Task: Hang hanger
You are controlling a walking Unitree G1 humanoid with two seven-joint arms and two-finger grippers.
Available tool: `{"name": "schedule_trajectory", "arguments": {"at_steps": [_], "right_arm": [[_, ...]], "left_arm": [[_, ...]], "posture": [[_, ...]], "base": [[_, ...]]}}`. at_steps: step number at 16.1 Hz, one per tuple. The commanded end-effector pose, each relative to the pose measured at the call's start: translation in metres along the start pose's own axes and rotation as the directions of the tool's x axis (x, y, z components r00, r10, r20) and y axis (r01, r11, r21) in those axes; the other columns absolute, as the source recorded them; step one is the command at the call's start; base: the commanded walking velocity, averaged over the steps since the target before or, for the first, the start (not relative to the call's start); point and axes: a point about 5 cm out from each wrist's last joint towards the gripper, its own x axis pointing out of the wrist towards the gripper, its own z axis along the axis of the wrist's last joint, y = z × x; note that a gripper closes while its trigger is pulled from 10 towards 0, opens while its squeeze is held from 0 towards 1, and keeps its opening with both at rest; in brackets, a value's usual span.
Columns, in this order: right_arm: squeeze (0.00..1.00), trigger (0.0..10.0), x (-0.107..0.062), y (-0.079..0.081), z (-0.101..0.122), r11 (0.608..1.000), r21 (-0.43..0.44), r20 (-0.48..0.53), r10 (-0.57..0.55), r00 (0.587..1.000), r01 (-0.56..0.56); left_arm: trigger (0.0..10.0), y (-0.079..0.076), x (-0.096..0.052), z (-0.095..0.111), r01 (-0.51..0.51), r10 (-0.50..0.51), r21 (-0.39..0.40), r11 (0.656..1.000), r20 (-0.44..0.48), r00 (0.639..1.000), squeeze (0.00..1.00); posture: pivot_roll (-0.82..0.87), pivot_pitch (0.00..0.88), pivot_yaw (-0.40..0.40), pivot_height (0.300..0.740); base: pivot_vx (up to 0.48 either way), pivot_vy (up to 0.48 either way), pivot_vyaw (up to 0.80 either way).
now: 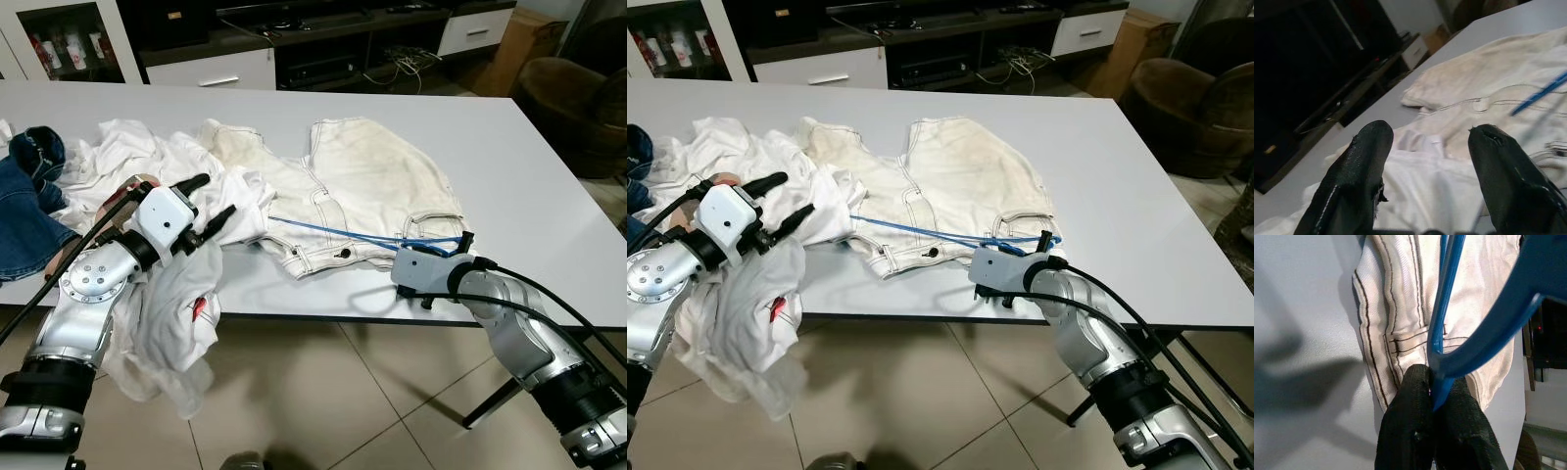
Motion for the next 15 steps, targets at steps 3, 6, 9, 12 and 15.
{"name": "schedule_trajectory", "arguments": {"at_steps": [3,6,9,12,15], "right_arm": [[0.0,10.0,-0.001,0.0,-0.005,0.999,0.041,-0.019,0.001,1.0,0.0],[0.0,10.0,0.0,-0.001,-0.006,0.999,0.044,-0.018,-0.005,1.0,0.006],[0.0,10.0,0.002,-0.001,-0.003,0.999,0.045,-0.01,-0.008,1.0,0.009],[0.0,10.0,0.003,-0.001,-0.003,0.999,0.045,-0.007,-0.01,1.0,0.011],[0.0,10.0,0.004,0.0,-0.004,0.999,0.045,-0.009,-0.014,1.0,0.014]], "left_arm": [[10.0,-0.003,-0.009,0.011,0.078,-0.075,-0.083,0.993,0.045,0.996,0.0],[10.0,0.016,-0.02,0.023,-0.027,0.04,-0.154,0.988,0.078,0.996,0.0],[10.0,0.013,-0.025,0.015,-0.188,0.228,-0.312,0.931,0.095,0.969,0.0],[10.0,0.001,-0.039,0.002,-0.355,0.39,-0.356,0.865,0.03,0.92,0.0],[10.0,-0.015,-0.069,-0.004,-0.595,0.629,-0.373,0.712,-0.036,0.776,0.0]], "posture": [[0.11,0.0,0.012,0.74],[0.13,0.0,0.01,0.74],[0.13,0.0,0.01,0.74],[0.14,0.0,0.015,0.74],[0.14,0.0,0.018,0.74]], "base": [[0.0,0.0,0.0],[0.0,0.0,0.0],[0.0,0.0,0.0],[0.0,0.0,0.0],[0.0,0.0,0.0]]}}
